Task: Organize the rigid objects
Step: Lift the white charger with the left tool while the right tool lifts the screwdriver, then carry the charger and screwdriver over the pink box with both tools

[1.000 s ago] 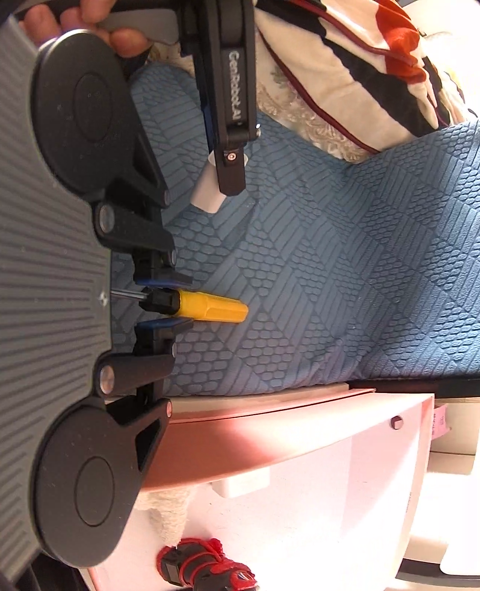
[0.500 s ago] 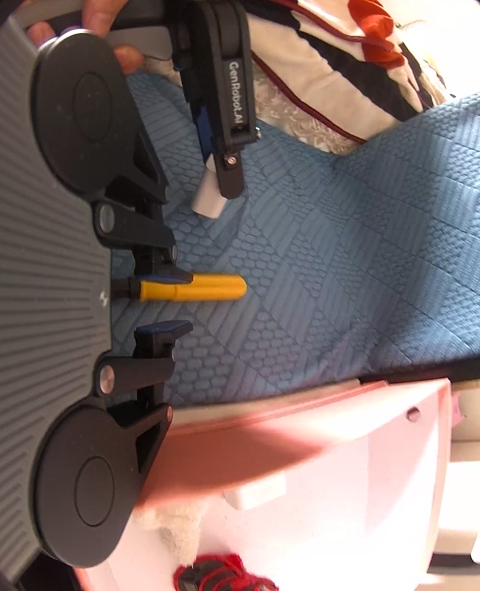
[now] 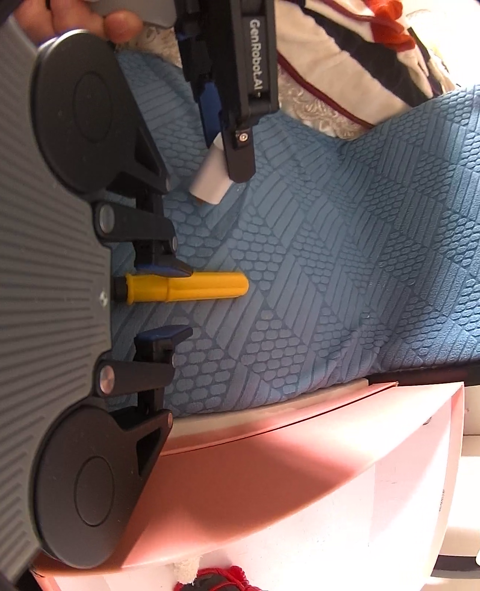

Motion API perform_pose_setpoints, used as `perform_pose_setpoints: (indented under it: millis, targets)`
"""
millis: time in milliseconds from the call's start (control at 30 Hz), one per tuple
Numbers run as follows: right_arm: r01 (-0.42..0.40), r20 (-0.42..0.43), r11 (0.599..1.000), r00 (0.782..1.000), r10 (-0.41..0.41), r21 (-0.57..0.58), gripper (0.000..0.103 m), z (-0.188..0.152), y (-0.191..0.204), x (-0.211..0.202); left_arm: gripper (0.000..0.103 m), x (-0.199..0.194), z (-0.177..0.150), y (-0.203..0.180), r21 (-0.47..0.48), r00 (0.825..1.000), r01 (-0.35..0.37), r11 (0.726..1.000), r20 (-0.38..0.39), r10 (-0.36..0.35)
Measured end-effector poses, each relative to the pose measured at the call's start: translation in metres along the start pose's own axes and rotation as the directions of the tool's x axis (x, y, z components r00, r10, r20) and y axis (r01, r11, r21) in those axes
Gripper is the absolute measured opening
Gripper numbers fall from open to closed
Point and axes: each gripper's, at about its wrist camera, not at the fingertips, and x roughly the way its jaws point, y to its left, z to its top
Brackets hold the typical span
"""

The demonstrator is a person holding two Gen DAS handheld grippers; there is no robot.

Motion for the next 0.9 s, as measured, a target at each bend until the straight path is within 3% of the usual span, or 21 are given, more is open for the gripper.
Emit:
perform_pose_setpoints:
  millis: [500, 567, 700, 900]
  targets:
    - [-0.026, -0.019, 0.999, 0.999, 0.025, -0.038, 0.031, -0.004, 0.008, 0.019, 0.051, -0.001, 0.000, -0.001, -0.002, 1.000, -0.005, 1.000, 0.006, 0.005]
    - [-0.018, -0.020, 0.998, 1.000, 0.017, -0.059, 0.022, -0.004, 0.010, 0.020, 0.051, -0.002, 0.000, -0.001, 0.000, 1.000, -0.004, 1.000, 0.003, 0.004]
    - [0.003, -0.011, 0.993, 1.000, -0.005, -0.115, 0.021, -0.007, 0.019, 0.020, 0.051, -0.004, 0.001, 0.001, -0.004, 1.000, -0.012, 1.000, 0.008, 0.012]
    - [-0.023, -0.026, 0.998, 0.999, 0.021, -0.062, 0.021, -0.009, 0.011, 0.013, 0.051, -0.014, 0.000, 0.001, 0.001, 1.000, -0.012, 1.000, 0.029, 0.012]
